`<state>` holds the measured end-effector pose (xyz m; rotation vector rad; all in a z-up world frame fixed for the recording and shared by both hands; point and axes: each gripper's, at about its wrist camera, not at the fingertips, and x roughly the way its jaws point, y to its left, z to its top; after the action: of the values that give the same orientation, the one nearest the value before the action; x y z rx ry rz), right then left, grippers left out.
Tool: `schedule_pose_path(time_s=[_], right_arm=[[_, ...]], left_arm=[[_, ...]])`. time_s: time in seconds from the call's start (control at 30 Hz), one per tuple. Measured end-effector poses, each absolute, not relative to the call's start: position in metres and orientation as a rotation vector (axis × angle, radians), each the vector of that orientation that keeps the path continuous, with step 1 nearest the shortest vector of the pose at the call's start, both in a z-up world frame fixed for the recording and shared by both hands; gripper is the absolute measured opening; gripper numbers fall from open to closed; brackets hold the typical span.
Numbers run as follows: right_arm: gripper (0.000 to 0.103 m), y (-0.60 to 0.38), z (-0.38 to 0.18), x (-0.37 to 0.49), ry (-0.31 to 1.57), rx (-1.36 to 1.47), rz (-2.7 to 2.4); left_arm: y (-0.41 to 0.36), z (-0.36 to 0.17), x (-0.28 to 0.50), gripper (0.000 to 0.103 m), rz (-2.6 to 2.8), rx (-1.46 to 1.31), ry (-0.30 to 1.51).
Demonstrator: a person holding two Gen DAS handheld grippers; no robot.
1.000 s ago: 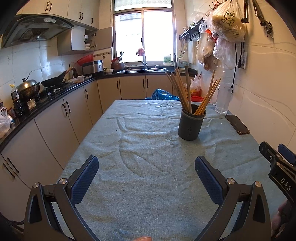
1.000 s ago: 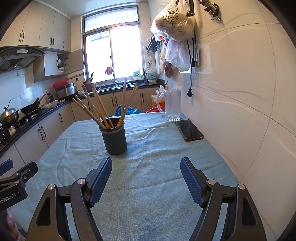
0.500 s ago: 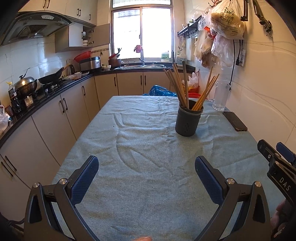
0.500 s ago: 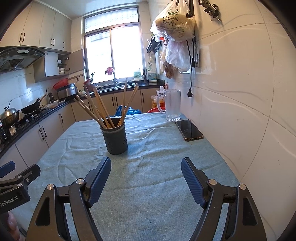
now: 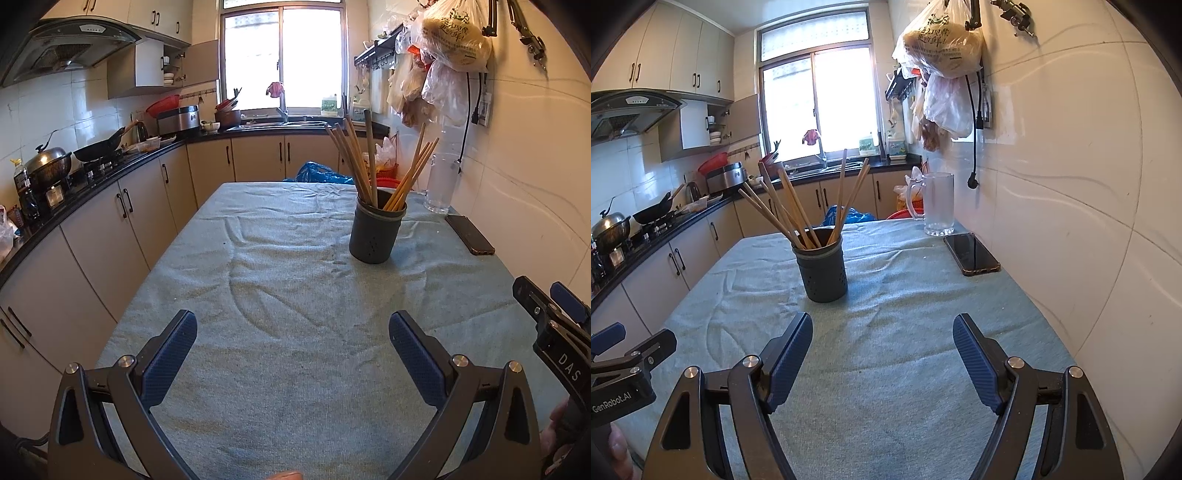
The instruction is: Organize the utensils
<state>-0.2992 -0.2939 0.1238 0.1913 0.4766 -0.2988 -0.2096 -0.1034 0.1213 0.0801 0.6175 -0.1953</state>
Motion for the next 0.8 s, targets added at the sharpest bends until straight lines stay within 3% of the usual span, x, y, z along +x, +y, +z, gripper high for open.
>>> schedule_pose_path(time_s=[0.8], right_arm=[[0.083, -0.2938, 0.1236, -0.299, 0.471, 0.193, -0.295]], left_arm=[[-0.1064, 0.1155, -0.209, 0.103, -0.204, 0.075, 0.634]])
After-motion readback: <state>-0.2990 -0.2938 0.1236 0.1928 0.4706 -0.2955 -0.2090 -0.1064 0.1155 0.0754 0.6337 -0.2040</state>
